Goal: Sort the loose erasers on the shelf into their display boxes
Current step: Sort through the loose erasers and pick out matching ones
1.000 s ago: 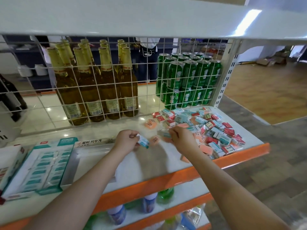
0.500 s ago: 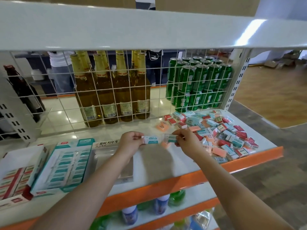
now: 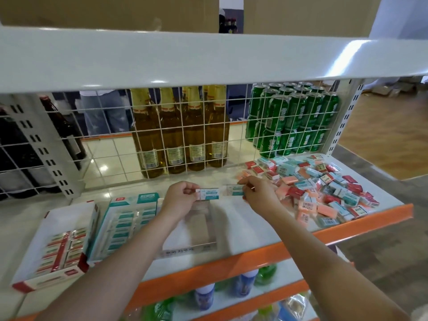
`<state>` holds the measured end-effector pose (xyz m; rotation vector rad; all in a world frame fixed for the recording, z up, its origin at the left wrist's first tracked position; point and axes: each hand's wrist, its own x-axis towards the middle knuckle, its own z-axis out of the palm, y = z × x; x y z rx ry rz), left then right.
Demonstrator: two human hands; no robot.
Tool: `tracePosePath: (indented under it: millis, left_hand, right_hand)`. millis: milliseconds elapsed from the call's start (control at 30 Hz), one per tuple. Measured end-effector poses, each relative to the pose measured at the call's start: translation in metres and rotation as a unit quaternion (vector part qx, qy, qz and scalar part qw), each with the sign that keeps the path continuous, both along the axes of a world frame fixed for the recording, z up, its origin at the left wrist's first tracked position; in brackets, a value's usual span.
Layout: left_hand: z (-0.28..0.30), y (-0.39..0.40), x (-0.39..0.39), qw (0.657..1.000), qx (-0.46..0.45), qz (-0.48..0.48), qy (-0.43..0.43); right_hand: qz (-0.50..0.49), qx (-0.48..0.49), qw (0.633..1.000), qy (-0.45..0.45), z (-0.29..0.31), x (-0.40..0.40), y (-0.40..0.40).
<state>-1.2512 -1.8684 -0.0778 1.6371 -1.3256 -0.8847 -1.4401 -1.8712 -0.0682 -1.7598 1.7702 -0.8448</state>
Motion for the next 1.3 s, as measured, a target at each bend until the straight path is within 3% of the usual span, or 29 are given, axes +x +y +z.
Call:
tracePosePath:
  millis: [267,533,867,1033,1200,1300]
  left_hand:
    - [0.013,0.026,0.084,0.992,-0.051,0.047,-0.105]
    - [0.005,0.050,0.156,0.987,0.000,0.023,-0.158]
    - [-0.003,0.070,0.181,0.971,0.048,-0.038,-0.231]
    - [-0.005,0.074,0.183,0.965,0.044,-0.038,-0.257]
    - [-0.001,0.081,0.182,0.959,0.026,-0.111,-0.260]
    - [0.002,0.085,0.183,0.928,0.031,-0.192,-0.318]
  right_hand:
    - [0.044,-0.006,0.999,0.004,0.005,0.082,0.007]
    - [0.134,0.054,0.988,0.054,-0.005,0.154,0.017]
    - [0.183,0.102,0.974,0.083,-0.010,0.194,0.037]
    - [0.192,0.097,0.967,0.139,-0.011,0.196,0.041]
    - [0.212,0.084,0.963,0.146,-0.006,0.192,0.047]
    - [0.266,0.097,0.933,0.222,-0.004,0.192,0.051]
